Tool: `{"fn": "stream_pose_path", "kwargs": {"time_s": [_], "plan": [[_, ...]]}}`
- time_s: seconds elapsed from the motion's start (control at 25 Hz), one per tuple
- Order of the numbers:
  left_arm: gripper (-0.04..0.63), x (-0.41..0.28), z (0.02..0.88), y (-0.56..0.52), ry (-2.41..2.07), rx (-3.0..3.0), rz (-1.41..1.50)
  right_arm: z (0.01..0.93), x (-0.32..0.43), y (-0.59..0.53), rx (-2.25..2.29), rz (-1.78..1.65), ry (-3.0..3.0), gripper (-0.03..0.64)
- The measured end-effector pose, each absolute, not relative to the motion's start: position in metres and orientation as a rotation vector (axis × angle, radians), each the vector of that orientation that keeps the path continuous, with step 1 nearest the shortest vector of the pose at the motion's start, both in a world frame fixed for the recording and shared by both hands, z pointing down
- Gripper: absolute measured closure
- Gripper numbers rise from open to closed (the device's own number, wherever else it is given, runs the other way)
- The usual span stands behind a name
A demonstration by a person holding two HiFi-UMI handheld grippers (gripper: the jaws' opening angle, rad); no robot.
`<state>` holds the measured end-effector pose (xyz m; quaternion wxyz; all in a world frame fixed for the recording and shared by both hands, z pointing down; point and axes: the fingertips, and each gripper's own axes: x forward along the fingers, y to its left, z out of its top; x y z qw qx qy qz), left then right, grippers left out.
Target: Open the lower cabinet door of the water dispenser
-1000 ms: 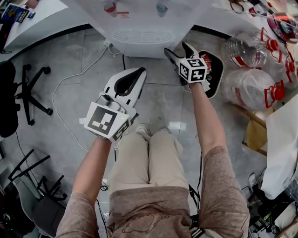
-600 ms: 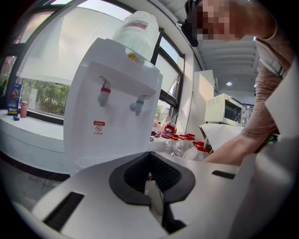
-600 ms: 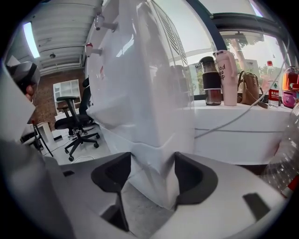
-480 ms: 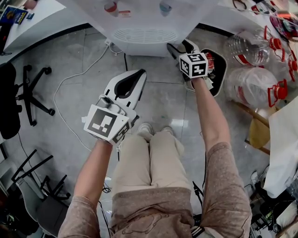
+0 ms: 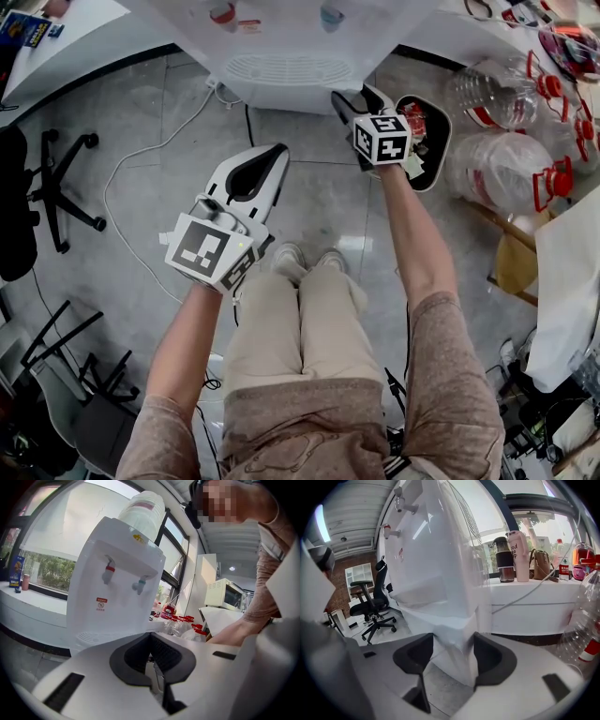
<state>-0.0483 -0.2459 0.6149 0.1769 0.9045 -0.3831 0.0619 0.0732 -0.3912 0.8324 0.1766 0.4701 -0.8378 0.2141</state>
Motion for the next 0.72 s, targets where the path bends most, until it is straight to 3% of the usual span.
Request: {"fn": "stream_pose_path", "kwargs": {"time_s": [0.72], "plan": [[0.578, -0.061, 0.584, -0.214, -1.131, 2.499, 0.210, 0.834, 0.050, -0.298, 1.280, 0.739, -2.248, 0.396]]}}
